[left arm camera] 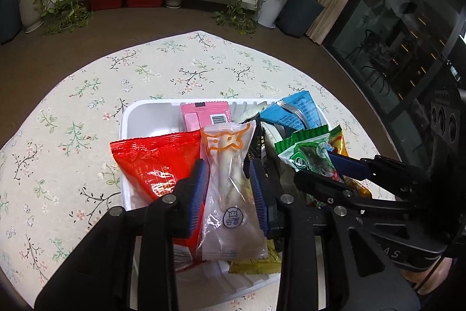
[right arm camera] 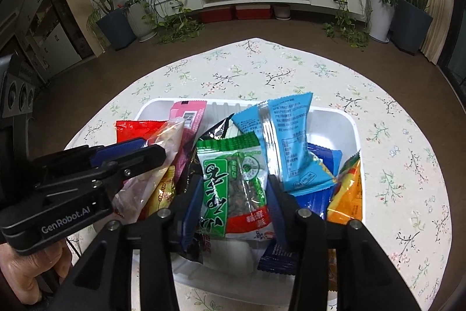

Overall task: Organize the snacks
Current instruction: 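Carry the clear and green packets into the white tray and open both tools, then grasp the brown patterned packet with the left tool while the right tool grasps the red-and-white packet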

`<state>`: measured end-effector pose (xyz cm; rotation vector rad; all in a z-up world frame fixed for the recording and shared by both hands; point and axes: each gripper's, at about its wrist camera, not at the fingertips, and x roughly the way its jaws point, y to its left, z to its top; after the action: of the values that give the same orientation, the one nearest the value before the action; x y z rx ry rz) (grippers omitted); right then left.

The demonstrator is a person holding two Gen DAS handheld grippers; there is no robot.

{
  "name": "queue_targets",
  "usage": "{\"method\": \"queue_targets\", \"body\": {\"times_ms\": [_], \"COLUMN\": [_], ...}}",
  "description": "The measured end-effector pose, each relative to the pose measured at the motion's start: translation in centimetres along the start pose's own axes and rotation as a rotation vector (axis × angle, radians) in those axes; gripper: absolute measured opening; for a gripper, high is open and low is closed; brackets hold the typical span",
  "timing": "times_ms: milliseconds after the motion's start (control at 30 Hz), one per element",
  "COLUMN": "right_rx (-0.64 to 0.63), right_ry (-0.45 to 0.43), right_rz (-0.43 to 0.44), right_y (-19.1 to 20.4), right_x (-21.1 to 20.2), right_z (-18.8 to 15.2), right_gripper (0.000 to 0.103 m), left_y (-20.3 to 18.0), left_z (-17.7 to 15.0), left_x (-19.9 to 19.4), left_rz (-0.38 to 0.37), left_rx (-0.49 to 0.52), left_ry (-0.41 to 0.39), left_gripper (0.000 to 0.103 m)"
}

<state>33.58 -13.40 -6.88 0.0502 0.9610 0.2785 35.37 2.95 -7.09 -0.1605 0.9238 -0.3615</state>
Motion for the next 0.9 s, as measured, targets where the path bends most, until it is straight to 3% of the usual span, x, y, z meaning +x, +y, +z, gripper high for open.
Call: {"method": "queue_targets", "body": {"times_ms": [167, 267, 533, 733, 900], "right_rx": [0.003, 0.006, 0.033, 0.062, 0.075], "right_ry": [-0.017, -0.038, -0.094, -0.137, -0.167], "right_rz": [-0.003, -0.003, 0.023, 0.061, 0.096], "right_y": [0.0, 0.0, -0.3, -0.7, -1.2], "right_x": [-1.0, -1.9, -5.1, -8.4, -11.1], "right_z": [-0.3, -0.4, -1.5, -3.9, -7.7], "right_gripper": [0.049, 0.057, 0.078, 0.086, 0.089], "left_y": [-0.6, -0.8, -0.9, -2.2, -3.8], "left_z": [-0.5, -0.9, -3.5, -6.8, -11.5], "left_x": [-1.1, -2.3, -6.5, -10.3, -12.9], "left_rz": [0.002, 0.0, 0.011, 0.034, 0.061], "left_rx": [0.011, 0.01, -0.028, -0.007, 0.02], "left_ry": [-0.018, -0.035, -0.085, -0.117, -0.122], "left_gripper": [0.044, 0.054, 0.099, 0.103, 0.103]}}
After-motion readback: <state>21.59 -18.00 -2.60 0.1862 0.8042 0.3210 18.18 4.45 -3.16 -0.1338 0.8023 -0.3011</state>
